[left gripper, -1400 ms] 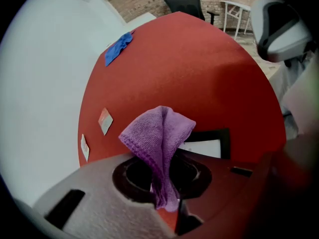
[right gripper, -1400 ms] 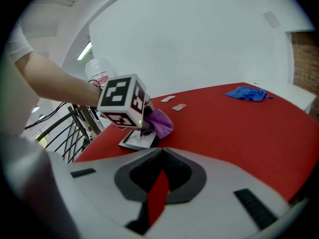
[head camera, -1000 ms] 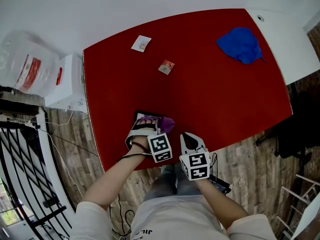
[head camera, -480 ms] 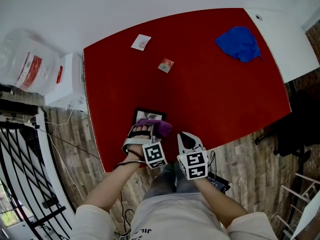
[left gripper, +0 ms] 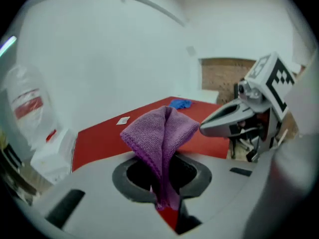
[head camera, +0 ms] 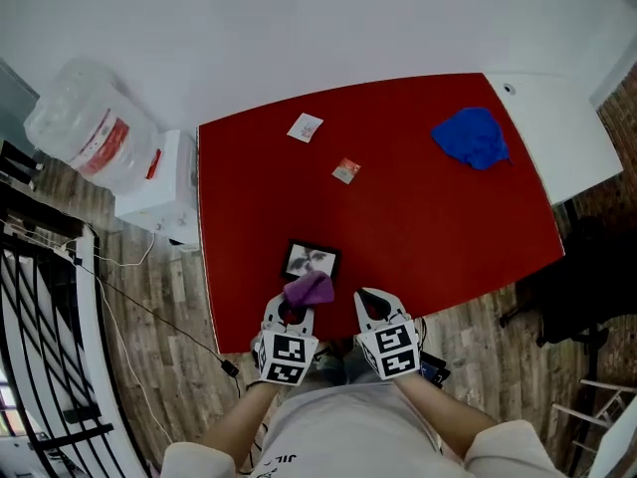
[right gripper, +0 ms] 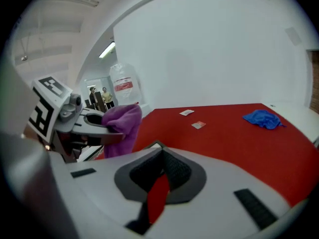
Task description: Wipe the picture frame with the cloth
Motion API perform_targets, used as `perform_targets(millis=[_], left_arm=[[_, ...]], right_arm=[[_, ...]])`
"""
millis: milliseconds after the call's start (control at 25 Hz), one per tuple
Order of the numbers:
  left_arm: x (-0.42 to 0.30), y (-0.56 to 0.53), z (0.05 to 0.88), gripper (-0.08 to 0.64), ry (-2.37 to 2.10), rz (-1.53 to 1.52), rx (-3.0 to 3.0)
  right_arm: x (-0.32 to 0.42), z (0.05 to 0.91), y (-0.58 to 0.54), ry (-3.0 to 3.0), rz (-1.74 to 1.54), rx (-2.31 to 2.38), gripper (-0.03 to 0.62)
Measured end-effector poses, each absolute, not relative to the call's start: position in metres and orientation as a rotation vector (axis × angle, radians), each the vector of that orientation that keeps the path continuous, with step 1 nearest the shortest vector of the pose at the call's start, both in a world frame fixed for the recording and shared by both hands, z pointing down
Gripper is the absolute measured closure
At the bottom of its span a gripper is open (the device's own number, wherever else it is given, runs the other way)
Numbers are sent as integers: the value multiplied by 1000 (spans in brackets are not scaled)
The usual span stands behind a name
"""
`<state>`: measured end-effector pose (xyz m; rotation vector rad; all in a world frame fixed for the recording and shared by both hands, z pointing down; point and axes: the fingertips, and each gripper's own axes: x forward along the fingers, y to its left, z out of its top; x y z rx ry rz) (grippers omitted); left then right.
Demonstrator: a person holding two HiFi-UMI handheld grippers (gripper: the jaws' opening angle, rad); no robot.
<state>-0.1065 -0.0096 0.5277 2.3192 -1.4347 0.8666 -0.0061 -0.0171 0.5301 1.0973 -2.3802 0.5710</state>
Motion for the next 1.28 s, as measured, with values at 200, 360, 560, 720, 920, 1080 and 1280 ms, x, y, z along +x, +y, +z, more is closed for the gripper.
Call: perform_targets(millis=[200, 360, 560, 720, 920, 1080, 1280], left_arm=[[-128, 36, 491, 497, -1615, 567, 2170], [-137, 46, 480, 497, -1711, 519, 2156], [-146, 41, 473, 497, -1770, 467, 2135], [-152, 42, 469, 497, -1793, 452, 2123], [-160, 44, 468, 497, -1803, 428, 2089], [-163, 46, 469, 497, -1806, 432, 2076], [-163, 46, 465, 497, -1814, 446, 2094]], right_arm=[[-13, 497, 4, -2409, 569, 1090, 588], [-23, 478, 12, -2442, 534, 1092, 588], [-31, 469, 10, -2458, 494, 1097, 588], [-34, 466, 8, -2463, 497, 1106, 588], [-37, 469, 10, -2454, 477, 1090, 589], [-41, 470, 13, -2451, 468, 1075, 589], [-45, 470, 13, -2455, 460, 1065, 588]])
